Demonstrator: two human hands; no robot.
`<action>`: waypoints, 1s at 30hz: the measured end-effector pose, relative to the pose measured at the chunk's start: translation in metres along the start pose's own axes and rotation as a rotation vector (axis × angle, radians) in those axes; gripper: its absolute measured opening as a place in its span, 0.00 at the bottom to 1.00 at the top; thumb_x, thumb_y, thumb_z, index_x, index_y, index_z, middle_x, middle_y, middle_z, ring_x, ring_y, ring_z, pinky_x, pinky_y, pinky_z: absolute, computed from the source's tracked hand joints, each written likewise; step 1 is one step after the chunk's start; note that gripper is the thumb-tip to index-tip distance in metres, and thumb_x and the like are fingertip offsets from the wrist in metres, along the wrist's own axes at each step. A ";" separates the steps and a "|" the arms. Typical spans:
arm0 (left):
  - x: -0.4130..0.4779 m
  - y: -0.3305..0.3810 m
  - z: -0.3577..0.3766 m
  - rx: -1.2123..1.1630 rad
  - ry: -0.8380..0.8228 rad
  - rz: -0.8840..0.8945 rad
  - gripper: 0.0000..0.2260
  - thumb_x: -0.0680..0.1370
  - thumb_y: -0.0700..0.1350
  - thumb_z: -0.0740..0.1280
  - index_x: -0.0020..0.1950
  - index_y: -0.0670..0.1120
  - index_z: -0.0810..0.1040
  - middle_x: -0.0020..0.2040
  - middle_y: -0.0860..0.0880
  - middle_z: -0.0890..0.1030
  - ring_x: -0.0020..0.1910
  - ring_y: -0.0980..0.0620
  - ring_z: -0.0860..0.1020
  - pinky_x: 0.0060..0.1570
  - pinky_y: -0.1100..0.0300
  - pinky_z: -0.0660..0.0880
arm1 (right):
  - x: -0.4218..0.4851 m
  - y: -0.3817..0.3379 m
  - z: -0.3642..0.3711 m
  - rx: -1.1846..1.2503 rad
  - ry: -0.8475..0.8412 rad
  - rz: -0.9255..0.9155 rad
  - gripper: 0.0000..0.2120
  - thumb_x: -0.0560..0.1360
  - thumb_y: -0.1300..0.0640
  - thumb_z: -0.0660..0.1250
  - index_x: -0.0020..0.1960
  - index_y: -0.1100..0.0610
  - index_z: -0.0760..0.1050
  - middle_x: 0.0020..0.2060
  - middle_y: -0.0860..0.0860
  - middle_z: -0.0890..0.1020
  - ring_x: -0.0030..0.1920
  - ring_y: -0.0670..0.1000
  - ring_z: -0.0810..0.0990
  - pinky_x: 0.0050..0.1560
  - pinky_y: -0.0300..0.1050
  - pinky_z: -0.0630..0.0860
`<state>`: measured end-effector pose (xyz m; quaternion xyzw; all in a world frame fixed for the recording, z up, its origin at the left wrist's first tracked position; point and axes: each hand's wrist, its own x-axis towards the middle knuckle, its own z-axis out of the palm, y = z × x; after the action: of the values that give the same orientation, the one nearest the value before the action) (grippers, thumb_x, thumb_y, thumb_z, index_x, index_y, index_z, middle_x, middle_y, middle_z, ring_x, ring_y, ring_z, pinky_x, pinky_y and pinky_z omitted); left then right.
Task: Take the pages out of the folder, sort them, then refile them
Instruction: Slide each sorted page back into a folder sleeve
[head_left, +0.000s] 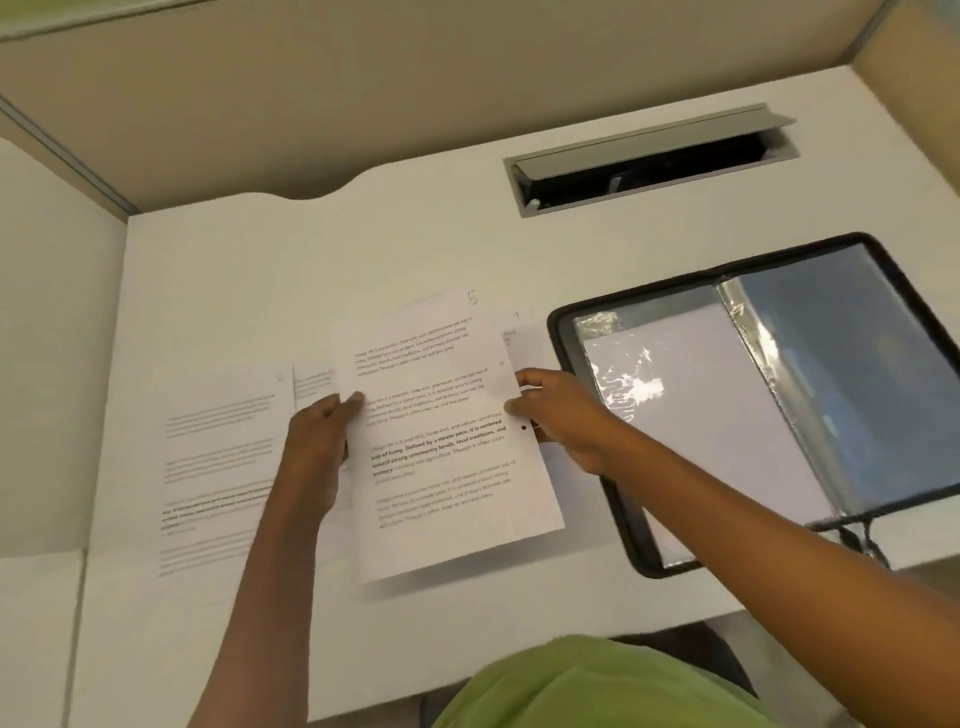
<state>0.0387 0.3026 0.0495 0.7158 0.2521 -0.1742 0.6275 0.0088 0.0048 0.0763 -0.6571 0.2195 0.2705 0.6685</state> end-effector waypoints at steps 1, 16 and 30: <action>-0.006 0.000 0.021 -0.010 -0.051 0.005 0.10 0.77 0.51 0.75 0.50 0.45 0.82 0.52 0.47 0.85 0.50 0.43 0.80 0.55 0.46 0.72 | -0.006 0.003 -0.020 -0.002 0.017 0.001 0.11 0.81 0.63 0.67 0.60 0.52 0.79 0.54 0.50 0.86 0.53 0.52 0.87 0.55 0.51 0.84; -0.096 0.003 0.343 -0.147 -0.269 -0.102 0.12 0.82 0.40 0.71 0.65 0.47 0.81 0.58 0.48 0.87 0.55 0.46 0.87 0.54 0.48 0.82 | -0.071 0.034 -0.321 -0.009 0.129 -0.022 0.15 0.79 0.59 0.72 0.65 0.51 0.79 0.56 0.49 0.87 0.52 0.54 0.87 0.52 0.56 0.84; -0.074 0.005 0.515 0.640 -0.078 0.587 0.20 0.83 0.43 0.68 0.75 0.44 0.75 0.71 0.45 0.78 0.69 0.44 0.76 0.72 0.48 0.71 | -0.091 0.046 -0.505 0.013 0.246 -0.023 0.15 0.79 0.62 0.72 0.65 0.55 0.79 0.55 0.51 0.87 0.53 0.54 0.87 0.57 0.57 0.83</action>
<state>0.0164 -0.2163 0.0168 0.9084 -0.0528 -0.0848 0.4059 -0.0589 -0.5062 0.0805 -0.6833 0.2941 0.1788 0.6439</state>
